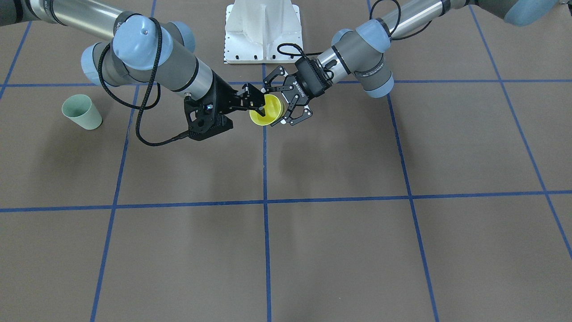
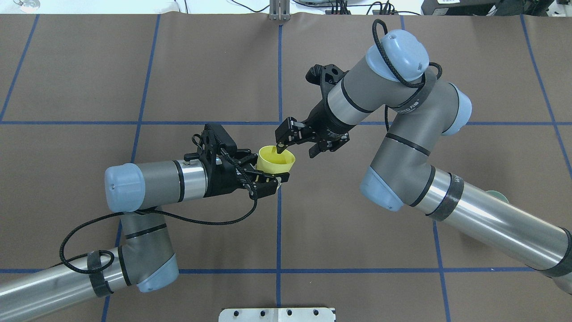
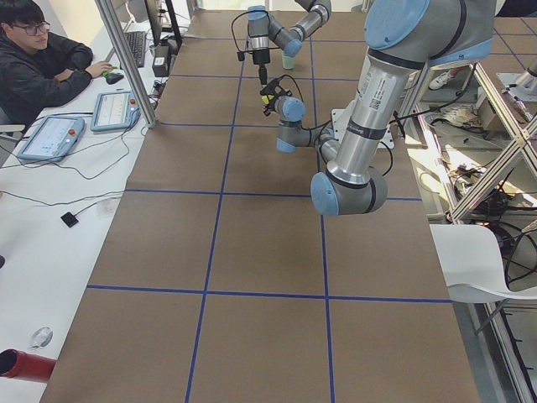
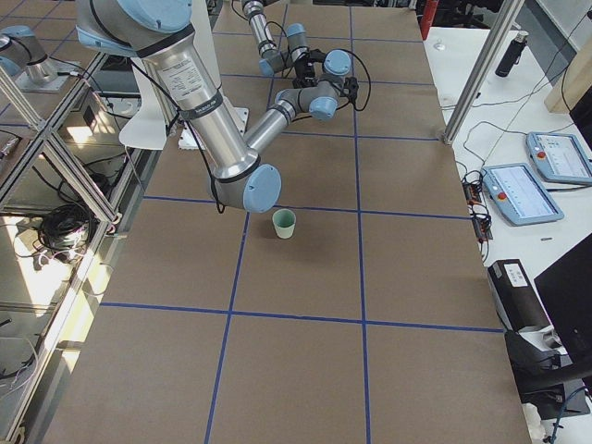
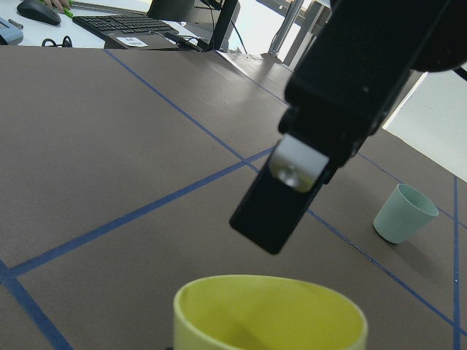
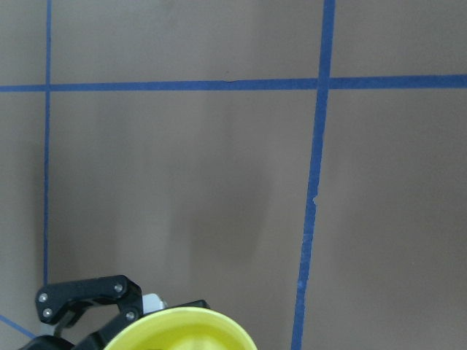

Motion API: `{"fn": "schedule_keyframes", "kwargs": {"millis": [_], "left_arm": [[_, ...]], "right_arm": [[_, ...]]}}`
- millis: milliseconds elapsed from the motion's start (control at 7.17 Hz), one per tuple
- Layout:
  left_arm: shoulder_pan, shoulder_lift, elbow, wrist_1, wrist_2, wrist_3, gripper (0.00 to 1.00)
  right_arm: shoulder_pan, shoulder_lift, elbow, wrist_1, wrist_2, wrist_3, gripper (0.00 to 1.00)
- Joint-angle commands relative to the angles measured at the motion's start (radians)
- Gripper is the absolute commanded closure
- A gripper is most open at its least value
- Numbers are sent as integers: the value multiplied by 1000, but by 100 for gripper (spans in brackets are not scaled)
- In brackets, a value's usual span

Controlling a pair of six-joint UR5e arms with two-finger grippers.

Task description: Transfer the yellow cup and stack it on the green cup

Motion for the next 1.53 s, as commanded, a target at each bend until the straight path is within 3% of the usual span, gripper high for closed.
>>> {"fn": "schedule_keyframes", "kwargs": {"millis": [0, 418, 836, 1115, 1255, 1394], "left_arm": [[1, -14, 3, -2, 0, -2, 100], [-1, -19, 8, -2, 1, -6, 100], [-1, -19, 10, -2, 1, -11, 100], [1, -18, 8, -4, 1, -11, 100], [1, -21, 5, -4, 1, -14, 64], [1, -21, 3, -4, 1, -14, 1]], "right_arm": [[-3, -4, -5, 0, 22, 0, 34], [-1, -4, -2, 0, 54, 1, 40], [-1, -7, 0, 1, 63, 1, 80], [-1, -5, 1, 3, 63, 1, 93], [-1, -4, 3, 3, 63, 1, 100], [-1, -5, 7, 5, 63, 1, 100]]}}
